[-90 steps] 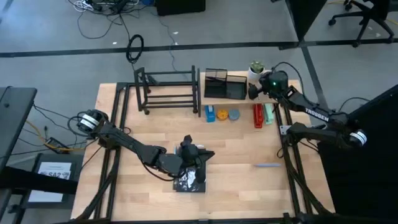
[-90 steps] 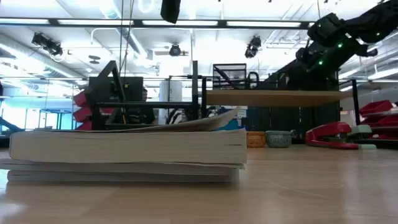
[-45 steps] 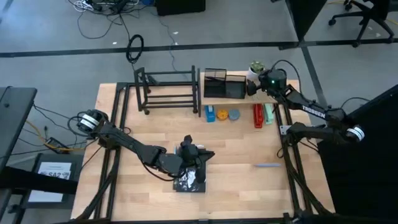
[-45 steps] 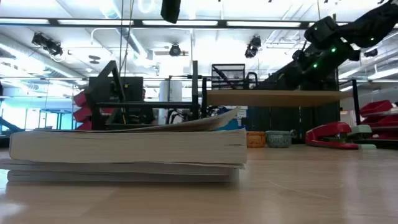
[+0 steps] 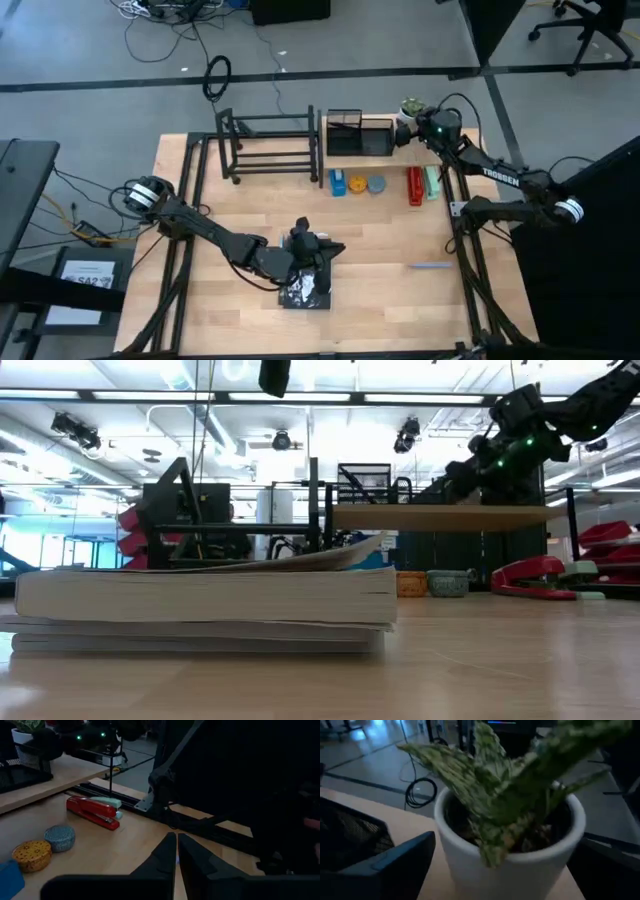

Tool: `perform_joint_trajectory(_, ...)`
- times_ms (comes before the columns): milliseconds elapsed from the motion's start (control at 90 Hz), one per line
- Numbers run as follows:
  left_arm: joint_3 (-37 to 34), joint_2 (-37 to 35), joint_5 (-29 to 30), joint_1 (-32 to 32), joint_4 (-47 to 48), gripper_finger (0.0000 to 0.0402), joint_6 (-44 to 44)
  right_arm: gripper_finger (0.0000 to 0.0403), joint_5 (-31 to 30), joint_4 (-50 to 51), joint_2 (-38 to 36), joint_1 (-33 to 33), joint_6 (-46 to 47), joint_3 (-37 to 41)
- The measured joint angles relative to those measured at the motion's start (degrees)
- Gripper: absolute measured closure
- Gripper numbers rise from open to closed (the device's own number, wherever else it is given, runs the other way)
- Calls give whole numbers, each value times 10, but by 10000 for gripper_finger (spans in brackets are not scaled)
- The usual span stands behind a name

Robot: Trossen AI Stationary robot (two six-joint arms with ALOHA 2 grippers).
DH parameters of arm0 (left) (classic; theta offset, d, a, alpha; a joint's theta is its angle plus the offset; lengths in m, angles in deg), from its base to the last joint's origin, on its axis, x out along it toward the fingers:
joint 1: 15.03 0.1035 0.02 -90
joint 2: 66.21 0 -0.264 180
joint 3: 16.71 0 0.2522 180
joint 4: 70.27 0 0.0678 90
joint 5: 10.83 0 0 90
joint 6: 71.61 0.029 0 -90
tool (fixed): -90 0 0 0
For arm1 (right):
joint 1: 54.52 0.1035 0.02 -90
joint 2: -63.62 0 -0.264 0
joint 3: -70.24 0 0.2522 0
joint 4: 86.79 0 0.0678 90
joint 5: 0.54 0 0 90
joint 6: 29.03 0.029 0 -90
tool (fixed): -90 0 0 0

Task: Stock shelves
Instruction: Remove the white vase plant from the shelf

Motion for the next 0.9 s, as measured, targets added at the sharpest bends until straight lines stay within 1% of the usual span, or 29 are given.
perform_joint_trajectory(200, 0, 0, 0, 0, -2, 402, 0, 10, 26, -11, 13, -22, -9, 0)
perform_joint_trajectory(289, 0, 0, 0, 0, -4, 401, 0, 16, 51, -11, 23, -29, -15, 0)
perform_joint_trajectory(356, 0, 0, 0, 0, -4, 401, 0, 23, 54, -17, 32, -31, -21, -1)
perform_joint_trajectory(444, 0, 0, 0, 0, -4, 401, -1, 39, 57, -20, 38, -31, -24, -1)
perform_joint_trajectory(589, 0, 0, 0, 0, -4, 401, -2, 80, 67, -24, 41, -31, -28, -1)
perform_joint_trajectory(800, 0, 0, 0, 0, -4, 401, -2, 81, 66, -14, 29, -31, -28, -1)
perform_joint_trajectory(900, 0, 0, 0, 0, -4, 401, -2, 81, 62, 24, 2, -28, -29, -15)
